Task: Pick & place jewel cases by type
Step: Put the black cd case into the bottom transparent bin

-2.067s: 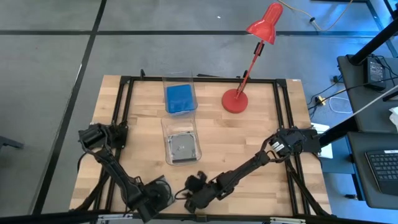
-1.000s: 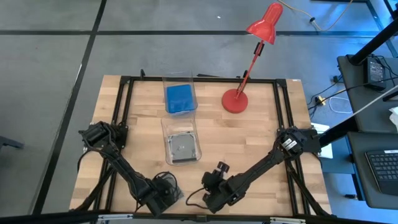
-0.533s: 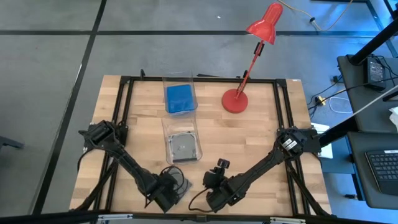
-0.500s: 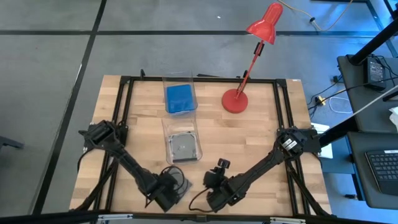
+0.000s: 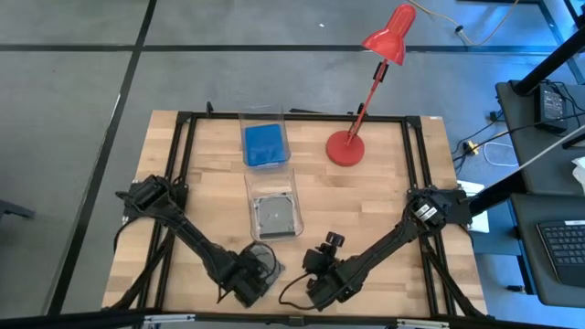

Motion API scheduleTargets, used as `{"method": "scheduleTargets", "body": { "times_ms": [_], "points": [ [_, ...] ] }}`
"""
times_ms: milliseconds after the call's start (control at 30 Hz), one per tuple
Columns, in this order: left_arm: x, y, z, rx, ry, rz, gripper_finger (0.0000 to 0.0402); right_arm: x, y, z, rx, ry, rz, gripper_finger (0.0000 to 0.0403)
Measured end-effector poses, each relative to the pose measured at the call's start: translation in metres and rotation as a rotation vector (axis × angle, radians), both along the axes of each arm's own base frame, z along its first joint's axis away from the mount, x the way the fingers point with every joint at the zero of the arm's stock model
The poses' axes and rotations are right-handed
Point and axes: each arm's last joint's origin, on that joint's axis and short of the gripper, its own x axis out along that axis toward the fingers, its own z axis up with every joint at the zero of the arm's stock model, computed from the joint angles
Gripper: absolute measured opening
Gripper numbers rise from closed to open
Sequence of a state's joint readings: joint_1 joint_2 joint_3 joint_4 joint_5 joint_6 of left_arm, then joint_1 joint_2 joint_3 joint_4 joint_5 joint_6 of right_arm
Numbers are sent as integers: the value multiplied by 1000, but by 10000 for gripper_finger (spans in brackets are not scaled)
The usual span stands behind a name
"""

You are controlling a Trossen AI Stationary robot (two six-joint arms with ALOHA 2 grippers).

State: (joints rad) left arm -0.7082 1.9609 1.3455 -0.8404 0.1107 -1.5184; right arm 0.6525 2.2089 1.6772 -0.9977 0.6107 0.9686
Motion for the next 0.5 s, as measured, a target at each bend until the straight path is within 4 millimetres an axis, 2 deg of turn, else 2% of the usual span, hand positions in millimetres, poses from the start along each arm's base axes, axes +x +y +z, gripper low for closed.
{"method": "scheduleTargets", "body": {
  "times_ms": [167, 333, 500],
  "points": [
    [-6, -8, 20, -23, 4, -82, 270, 5, 4, 0, 67, -56, -24, 144],
    [-17, 5, 39, 105, 5, -69, 271, 17, 11, 1, 247, -135, -46, 144],
    [-16, 10, 46, 194, -87, -184, 270, 32, 20, 7, 478, -269, -122, 144]
  ]
}}
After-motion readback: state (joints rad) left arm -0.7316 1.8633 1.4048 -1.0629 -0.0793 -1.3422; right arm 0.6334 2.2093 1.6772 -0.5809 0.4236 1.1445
